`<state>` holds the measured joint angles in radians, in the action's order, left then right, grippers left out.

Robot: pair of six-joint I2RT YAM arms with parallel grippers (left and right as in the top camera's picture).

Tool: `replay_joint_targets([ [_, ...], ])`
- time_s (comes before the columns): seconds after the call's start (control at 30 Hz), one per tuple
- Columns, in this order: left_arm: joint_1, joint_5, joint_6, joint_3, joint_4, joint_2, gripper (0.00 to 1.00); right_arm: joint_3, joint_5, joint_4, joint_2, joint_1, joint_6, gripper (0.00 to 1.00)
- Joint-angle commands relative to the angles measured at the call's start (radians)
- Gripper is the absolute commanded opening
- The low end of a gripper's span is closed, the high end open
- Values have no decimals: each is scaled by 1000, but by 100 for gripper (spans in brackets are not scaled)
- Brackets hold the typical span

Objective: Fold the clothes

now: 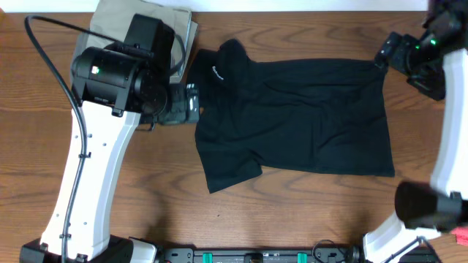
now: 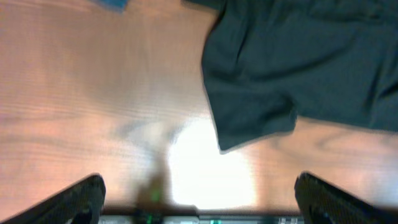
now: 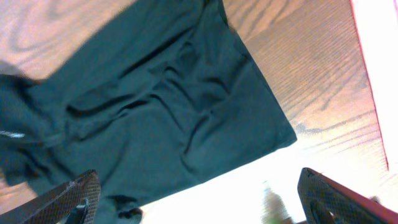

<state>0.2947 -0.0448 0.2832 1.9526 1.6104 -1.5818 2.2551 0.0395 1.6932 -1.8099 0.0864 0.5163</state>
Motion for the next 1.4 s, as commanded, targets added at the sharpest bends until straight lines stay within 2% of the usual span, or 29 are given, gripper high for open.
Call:
replay_joint_targets([
  [0.0, -5, 13, -17, -9, 79, 39, 98, -66, 5, 5, 108, -8, 16, 99],
  [0.17, -5, 12, 5, -119, 76, 123, 98, -291, 154, 5, 267, -7, 84, 99],
  [0.3, -5, 12, 38, -274, 33, 208, 98, -473, 185, -31, 352, -4, 119, 99],
  [0.47, -4, -73, 67, -533, -159, 286, 98, -652, 177, -139, 377, 3, 119, 99],
  [0.57, -1, -164, 68, -674, -274, 280, 98, -742, 163, -202, 371, 8, 119, 99],
  [0.7, 0, -173, 131, -841, -420, 238, 98, -850, 162, -275, 368, 8, 119, 99],
  [0.9, 0, -172, 176, -966, -566, 128, 100, -929, 162, -322, 368, 9, 119, 99],
  [1.27, 51, -168, 254, -994, -737, -85, 93, -933, 162, -365, 368, 9, 119, 99],
  [1.37, 98, -84, 325, -994, -760, -117, 93, -933, 162, -367, 368, 9, 119, 99],
])
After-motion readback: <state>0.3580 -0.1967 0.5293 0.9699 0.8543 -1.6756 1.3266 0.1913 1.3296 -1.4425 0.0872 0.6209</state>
